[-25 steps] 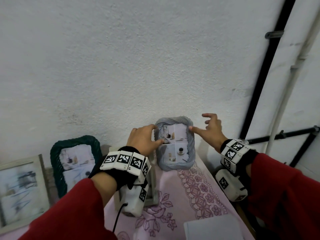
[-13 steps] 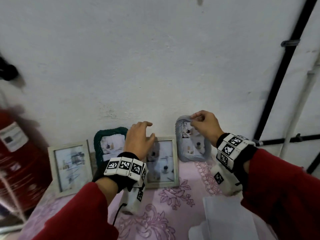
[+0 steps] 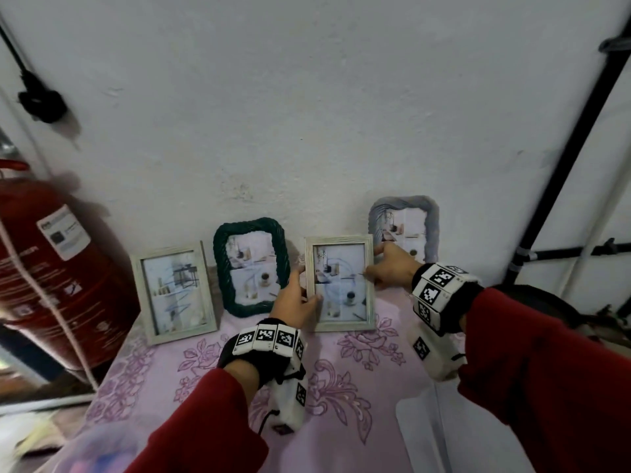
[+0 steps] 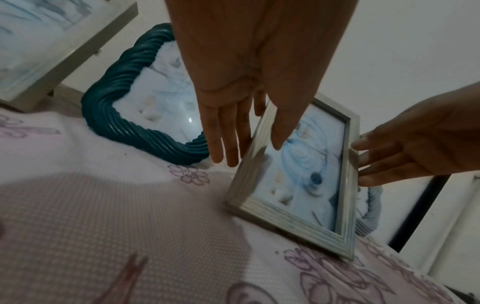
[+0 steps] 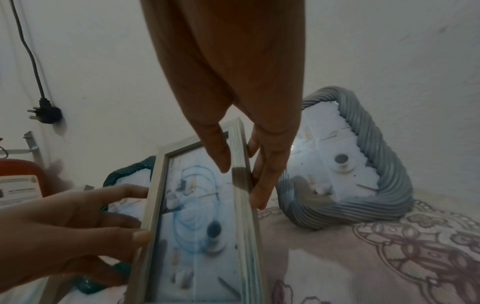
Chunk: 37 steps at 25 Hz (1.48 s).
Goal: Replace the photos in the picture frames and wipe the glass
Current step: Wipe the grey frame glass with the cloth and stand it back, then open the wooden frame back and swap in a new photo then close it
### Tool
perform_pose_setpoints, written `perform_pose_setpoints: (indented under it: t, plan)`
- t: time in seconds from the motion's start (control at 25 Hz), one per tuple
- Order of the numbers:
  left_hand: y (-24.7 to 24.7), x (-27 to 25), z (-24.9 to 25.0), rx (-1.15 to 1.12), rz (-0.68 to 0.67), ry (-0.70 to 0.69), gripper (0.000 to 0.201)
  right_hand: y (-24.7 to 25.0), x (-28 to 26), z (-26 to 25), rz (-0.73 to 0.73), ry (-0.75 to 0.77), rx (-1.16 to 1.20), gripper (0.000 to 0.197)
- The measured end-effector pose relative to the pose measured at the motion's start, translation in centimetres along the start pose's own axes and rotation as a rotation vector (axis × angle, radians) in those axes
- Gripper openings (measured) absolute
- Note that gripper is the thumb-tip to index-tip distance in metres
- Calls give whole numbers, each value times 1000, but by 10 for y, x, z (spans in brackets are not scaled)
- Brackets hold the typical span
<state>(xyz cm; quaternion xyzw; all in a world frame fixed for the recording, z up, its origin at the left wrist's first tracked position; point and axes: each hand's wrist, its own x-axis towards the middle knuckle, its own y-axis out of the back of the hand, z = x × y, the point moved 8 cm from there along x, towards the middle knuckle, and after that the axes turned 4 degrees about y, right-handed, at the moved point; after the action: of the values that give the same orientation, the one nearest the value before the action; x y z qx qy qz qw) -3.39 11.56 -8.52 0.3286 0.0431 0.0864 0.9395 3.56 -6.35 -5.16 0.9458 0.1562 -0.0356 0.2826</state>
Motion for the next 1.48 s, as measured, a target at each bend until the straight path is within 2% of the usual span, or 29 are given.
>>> perform_pose_setpoints:
  t: [0.08, 0.36, 0.68, 0.92, 1.04, 1.16, 1.32, 1.48]
  plan:
    - [-1, -2, -2, -12, 22, -6, 61, 0, -3, 1, 30, 1, 36, 12]
    - [21, -35, 12, -104, 76, -121, 58, 6, -33, -15, 63, 43, 210, 34]
    - [64, -114, 39, -304, 168, -188, 45, 1, -114, -62, 116, 246, 411, 33]
    - [80, -170, 33, -456, 177, -197, 40, -43, -175, -67, -24, 321, 697, 32]
    - [82, -194, 18, -484, 166, -167, 37, -59, -200, -62, -18, 362, 682, 28]
    - [81, -213, 0, -462, 173, -133, 36, -75, -215, -53, -36, 358, 688, 29]
    - [80, -231, -13, -436, 183, -160, 38, -93, -229, -42, -45, 328, 736, 32]
    - [73, -240, -30, -401, 179, -83, 42, -103, -239, -26, -34, 272, 754, 37]
